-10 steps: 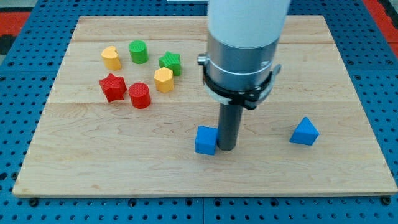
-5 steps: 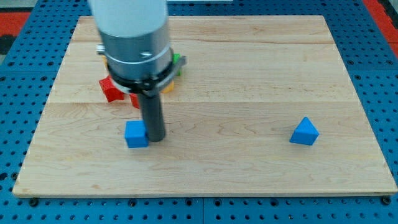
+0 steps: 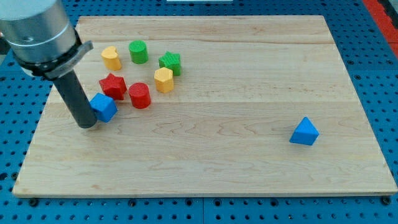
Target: Slide the blue cube left below the yellow heart
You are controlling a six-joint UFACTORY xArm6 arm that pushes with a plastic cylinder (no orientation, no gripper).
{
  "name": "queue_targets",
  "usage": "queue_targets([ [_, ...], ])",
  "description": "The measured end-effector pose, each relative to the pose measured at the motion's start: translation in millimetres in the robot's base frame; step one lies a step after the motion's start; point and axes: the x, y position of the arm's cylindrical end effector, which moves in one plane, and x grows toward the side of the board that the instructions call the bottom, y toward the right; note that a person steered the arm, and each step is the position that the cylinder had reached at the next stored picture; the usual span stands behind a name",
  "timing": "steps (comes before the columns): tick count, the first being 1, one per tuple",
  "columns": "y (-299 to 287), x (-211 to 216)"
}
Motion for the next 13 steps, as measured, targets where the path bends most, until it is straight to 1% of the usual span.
queue_targets([
  [1,13,24],
  [2,41,9],
  [3,22,-17],
  [4,-19,-43],
  [5,-39,-60],
  [6,-39,-63],
  [7,-38,-77],
  [8,-38,-82],
  [10,-38,-66],
  [13,-35,-65],
])
